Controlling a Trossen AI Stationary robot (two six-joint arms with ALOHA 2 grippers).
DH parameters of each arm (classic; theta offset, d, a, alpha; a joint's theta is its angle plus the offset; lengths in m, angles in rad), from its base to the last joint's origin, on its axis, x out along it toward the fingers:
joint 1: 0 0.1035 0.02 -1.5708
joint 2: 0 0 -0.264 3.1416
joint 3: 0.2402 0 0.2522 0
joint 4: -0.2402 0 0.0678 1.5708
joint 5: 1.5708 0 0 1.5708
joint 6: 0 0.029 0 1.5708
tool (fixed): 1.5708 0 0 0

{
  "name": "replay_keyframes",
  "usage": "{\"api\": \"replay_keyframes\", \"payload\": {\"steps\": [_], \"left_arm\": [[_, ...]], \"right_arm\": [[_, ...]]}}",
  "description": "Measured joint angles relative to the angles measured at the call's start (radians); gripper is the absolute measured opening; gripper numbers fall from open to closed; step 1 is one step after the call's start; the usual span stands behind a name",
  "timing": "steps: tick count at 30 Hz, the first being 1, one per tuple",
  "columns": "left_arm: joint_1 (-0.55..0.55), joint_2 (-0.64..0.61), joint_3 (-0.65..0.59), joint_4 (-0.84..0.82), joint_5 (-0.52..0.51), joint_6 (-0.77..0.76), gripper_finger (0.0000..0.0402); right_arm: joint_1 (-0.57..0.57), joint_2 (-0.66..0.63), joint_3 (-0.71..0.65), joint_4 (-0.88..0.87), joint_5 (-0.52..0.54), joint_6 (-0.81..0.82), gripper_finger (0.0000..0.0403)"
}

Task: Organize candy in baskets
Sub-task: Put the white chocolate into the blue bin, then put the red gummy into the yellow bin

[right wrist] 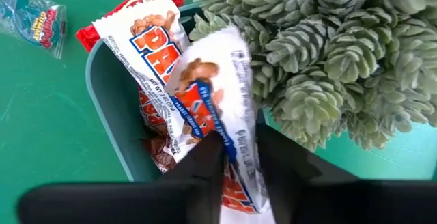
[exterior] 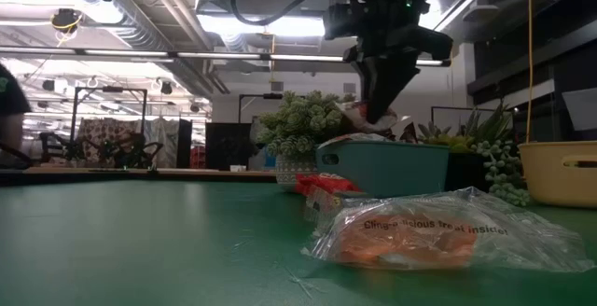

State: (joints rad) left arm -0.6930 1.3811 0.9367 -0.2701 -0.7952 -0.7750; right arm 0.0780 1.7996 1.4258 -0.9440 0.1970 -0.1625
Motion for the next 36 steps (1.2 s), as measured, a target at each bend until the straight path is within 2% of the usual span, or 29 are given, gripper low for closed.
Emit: {"api": "replay_keyframes", "payload": {"steps": [6, 12, 20, 32, 36], "left_arm": [[0.0, 0.0, 0.0, 0.0, 0.0, 0.0, 0.0107], [0.0, 0.0, 0.0, 0.0, 0.0, 0.0, 0.0107], [0.0, 0.0, 0.0, 0.0, 0.0, -0.001, 0.0107], [0.0, 0.002, 0.0, 0.005, 0.0, -0.001, 0.0107], [0.0, 0.02, -0.001, 0.021, 0.017, -0.02, 0.0107]], "right_arm": [[0.0, 0.0, 0.0, -0.001, 0.01, 0.0, 0.0159], [0.0, 0.0, 0.0, -0.001, 0.019, 0.0, 0.0196], [0.0, 0.0, 0.0, -0.011, 0.019, 0.0, 0.02], [0.0, -0.034, 0.001, -0.152, 0.017, 0.025, 0.0199], [0.001, -0.059, 0.001, -0.19, -0.043, 0.075, 0.0199]]}}
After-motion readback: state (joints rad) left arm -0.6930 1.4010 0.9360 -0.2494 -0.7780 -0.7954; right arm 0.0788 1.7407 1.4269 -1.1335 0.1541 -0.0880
